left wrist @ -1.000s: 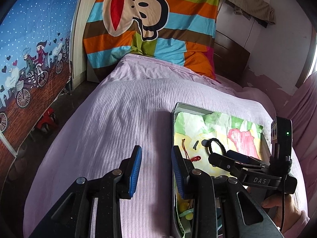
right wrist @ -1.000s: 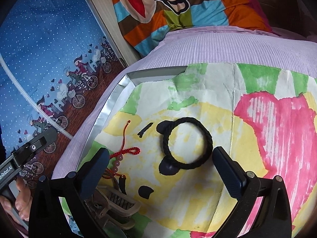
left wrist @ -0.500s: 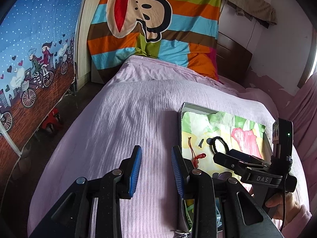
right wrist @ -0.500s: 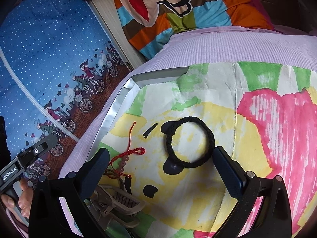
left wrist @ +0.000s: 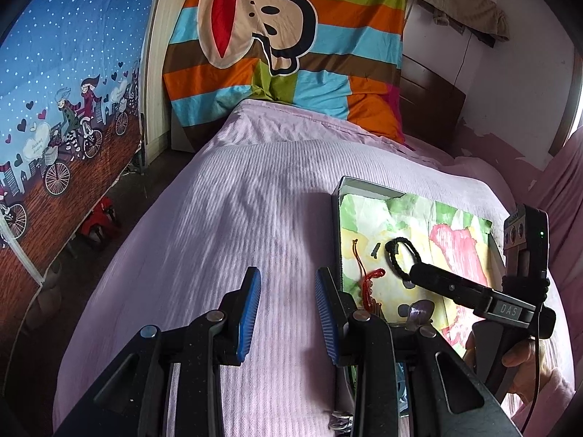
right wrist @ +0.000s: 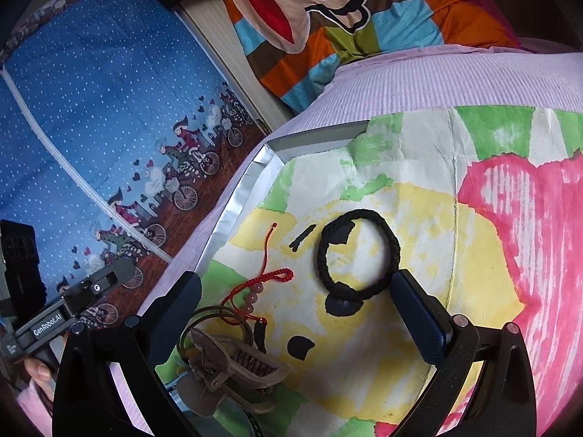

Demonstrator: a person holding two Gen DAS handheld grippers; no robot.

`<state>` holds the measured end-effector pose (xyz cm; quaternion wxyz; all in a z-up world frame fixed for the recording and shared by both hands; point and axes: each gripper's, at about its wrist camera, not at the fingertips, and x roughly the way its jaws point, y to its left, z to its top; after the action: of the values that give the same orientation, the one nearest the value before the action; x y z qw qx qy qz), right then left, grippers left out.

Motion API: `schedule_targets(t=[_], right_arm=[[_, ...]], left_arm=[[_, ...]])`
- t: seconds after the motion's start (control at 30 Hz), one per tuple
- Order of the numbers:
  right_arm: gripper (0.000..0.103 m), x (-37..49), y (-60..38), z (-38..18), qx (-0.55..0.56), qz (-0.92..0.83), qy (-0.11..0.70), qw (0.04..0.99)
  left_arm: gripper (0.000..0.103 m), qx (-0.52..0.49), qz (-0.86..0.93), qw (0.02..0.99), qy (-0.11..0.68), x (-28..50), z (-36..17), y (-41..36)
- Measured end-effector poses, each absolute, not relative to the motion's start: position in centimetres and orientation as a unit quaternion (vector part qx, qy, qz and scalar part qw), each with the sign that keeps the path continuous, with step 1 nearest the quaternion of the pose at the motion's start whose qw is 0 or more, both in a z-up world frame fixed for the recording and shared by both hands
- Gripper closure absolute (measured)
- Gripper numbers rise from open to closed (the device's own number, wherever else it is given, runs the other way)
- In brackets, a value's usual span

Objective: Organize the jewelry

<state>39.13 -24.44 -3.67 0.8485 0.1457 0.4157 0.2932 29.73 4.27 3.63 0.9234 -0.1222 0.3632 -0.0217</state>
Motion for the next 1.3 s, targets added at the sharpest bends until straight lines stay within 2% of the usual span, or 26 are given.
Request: schedule_targets(t=[0.27,0.47,0.83,0.97,1.03,1.17,1.23,1.3], right_arm=[[0.001,37.9,-20.3,-3.8,0.150,0.423,0.444,0.775],[0.001,32.8,-18.6,-0.5,0.122,0.485,0.353,0.791],[0.001,28.6,-21.2,-0.2,0.113,0.404,0.300,0.857],[0.001,27.3,-22.4,0.0,0.095,0.324,0.282,0.898],[0.001,26.8,-22.4,0.1,0.075,0.282,0.290,0.911],[0.001,25.8,-23.0,1.1,0.065,0.219,0.283,0.932],[0.001,25.0,-23.8,2.0,0.075,0.201,0.274,0.937],[0.001,23.9,-24.3,2.7,0.076,0.182,0.261,0.945]], left_arm=[[0.074,-0.120,-0.021,0.927,0.356,28.7,3.4,5.0],[0.074,-0.138,-0.012,0.928,0.347,27.5,2.9,6.8],[0.073,-0.149,-0.008,0.929,0.339,25.6,2.0,7.2],[0.061,-0.147,-0.007,0.931,0.335,25.1,2.0,6.8],[0.048,-0.144,-0.005,0.933,0.329,24.6,2.2,6.6],[0.035,-0.141,-0.005,0.939,0.313,23.0,3.0,6.4],[0.021,-0.133,0.000,0.945,0.300,22.0,3.5,6.1],[0.014,-0.120,0.003,0.951,0.286,20.9,4.0,5.8]])
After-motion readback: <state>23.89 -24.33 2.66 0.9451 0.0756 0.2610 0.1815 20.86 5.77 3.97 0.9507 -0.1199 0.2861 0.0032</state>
